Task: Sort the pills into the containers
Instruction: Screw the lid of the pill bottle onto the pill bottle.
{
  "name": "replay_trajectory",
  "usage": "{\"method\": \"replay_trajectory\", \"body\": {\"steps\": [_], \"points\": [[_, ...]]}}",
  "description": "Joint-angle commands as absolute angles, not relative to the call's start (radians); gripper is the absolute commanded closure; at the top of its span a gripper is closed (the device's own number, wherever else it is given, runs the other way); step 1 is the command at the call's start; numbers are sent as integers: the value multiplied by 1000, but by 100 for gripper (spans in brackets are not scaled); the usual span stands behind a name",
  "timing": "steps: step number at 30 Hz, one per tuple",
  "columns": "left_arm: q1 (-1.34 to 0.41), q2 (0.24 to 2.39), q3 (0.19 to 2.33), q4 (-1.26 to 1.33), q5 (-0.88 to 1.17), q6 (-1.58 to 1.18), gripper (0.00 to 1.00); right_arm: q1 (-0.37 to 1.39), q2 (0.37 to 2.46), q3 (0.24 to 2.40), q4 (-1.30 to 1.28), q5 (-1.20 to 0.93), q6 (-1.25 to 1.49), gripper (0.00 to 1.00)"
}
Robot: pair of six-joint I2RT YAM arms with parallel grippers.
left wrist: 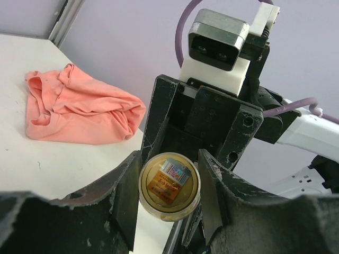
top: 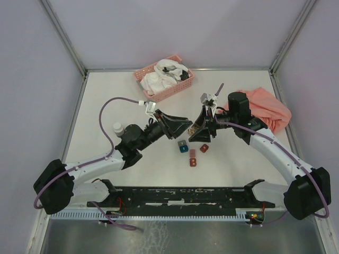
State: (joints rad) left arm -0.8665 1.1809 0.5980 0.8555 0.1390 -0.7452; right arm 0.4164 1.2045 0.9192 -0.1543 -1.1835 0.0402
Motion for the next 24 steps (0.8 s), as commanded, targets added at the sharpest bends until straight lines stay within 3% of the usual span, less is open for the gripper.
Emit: {"method": "replay_trajectory", "body": {"steps": [1,4,7,17,24], "points": [[-868,1145,595,932,202,-696,44,414,1195,946,-139,-1256,48,98],[-868,1115,586,881,135,-701,13,414,1188,950,-153,-1253,32,98],[-868,1064,570,796,60,-697,2,414,1184,954,-171,-1250,11,98],[-868,841,469,599,-122,-765,0,414,1155,971,-296,-1213,-153,98],[-893,840,502,544,-217,-962,4,414,1105,957,-363,-1096,-302,98]]}}
